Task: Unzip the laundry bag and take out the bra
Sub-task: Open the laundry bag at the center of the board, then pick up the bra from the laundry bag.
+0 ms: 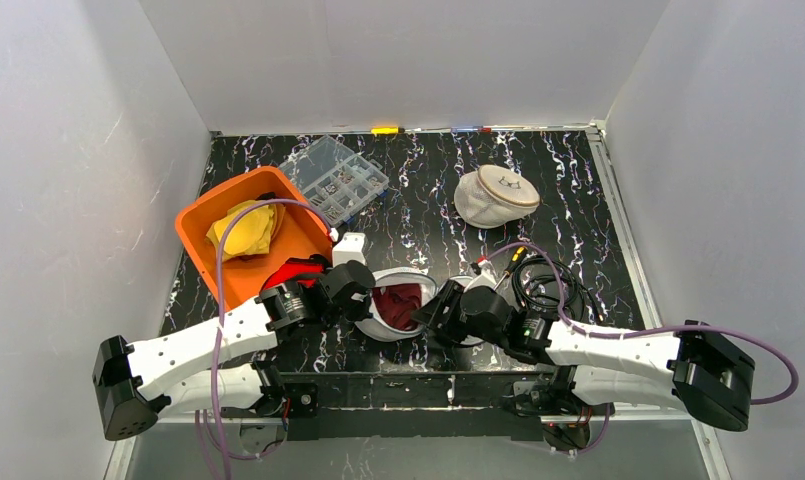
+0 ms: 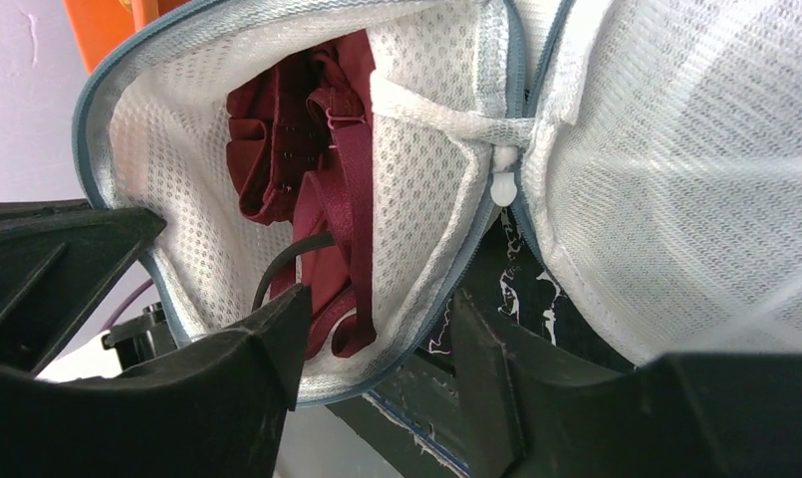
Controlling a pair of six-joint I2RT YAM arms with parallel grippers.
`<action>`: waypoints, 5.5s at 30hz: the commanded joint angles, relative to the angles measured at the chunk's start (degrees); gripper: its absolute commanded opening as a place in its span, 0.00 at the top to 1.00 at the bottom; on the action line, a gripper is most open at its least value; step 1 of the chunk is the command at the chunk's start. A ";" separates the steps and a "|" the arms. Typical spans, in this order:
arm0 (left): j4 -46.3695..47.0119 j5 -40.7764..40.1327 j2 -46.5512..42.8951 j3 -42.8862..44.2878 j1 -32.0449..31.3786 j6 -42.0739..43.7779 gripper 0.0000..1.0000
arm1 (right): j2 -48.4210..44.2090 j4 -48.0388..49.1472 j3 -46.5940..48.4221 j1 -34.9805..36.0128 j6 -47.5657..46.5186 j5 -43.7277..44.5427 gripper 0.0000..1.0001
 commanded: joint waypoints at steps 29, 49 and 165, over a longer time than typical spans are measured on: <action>8.59 -3.37 9.33 0.61 0.39 1.46 1.00 | -15.36 -24.79 5.74 0.49 -34.68 23.10 0.99; 12.22 1.77 11.73 -0.76 0.45 0.81 1.00 | -17.77 -42.09 25.46 0.49 -40.71 15.48 0.31; 17.02 11.33 12.82 -2.77 0.39 0.57 1.00 | 1.10 -20.53 11.71 -0.52 -33.21 18.20 0.14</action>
